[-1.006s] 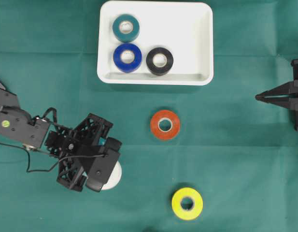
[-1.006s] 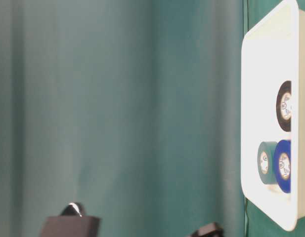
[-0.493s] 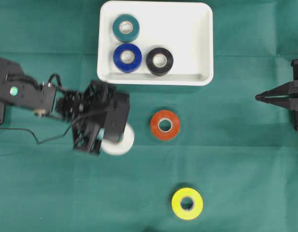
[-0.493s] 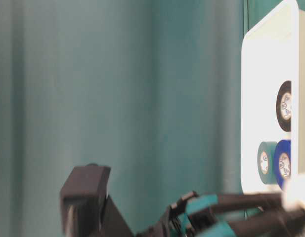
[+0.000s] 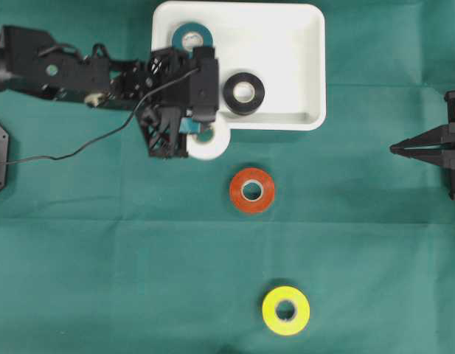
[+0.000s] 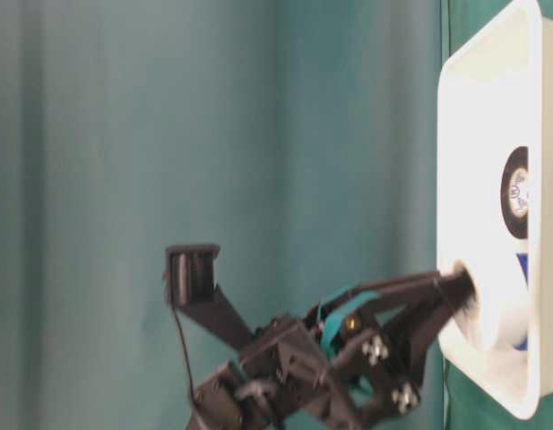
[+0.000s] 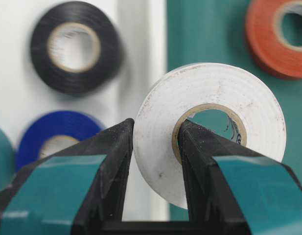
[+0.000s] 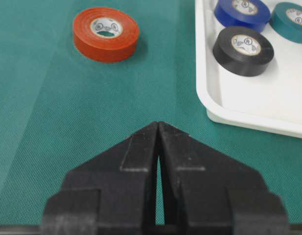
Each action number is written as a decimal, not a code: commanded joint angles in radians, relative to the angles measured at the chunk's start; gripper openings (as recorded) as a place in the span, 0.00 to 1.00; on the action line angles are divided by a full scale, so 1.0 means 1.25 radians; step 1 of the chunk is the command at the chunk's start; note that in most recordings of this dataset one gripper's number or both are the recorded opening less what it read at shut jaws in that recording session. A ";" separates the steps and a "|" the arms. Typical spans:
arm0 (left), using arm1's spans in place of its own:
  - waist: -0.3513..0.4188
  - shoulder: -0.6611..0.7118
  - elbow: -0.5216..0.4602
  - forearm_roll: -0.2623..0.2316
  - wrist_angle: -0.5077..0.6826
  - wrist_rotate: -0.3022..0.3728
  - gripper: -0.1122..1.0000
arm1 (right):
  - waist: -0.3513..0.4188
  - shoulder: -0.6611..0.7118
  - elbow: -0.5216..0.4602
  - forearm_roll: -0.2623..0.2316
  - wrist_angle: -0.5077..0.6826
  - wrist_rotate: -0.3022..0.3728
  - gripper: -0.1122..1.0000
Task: Put the tape into the white case with the left arm.
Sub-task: 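Lift the white roll and carry it into the white tray, then open the left gripper to release the white roll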
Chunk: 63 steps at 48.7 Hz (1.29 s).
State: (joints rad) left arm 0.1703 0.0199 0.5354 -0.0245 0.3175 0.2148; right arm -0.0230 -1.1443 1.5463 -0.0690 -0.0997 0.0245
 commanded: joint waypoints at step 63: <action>0.182 0.167 -0.199 0.001 -0.044 0.109 0.74 | 0.000 0.005 -0.007 0.000 -0.009 0.001 0.02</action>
State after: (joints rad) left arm 0.3942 0.2500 0.3022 -0.0245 0.2715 0.3528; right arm -0.0230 -1.1459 1.5463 -0.0690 -0.0997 0.0245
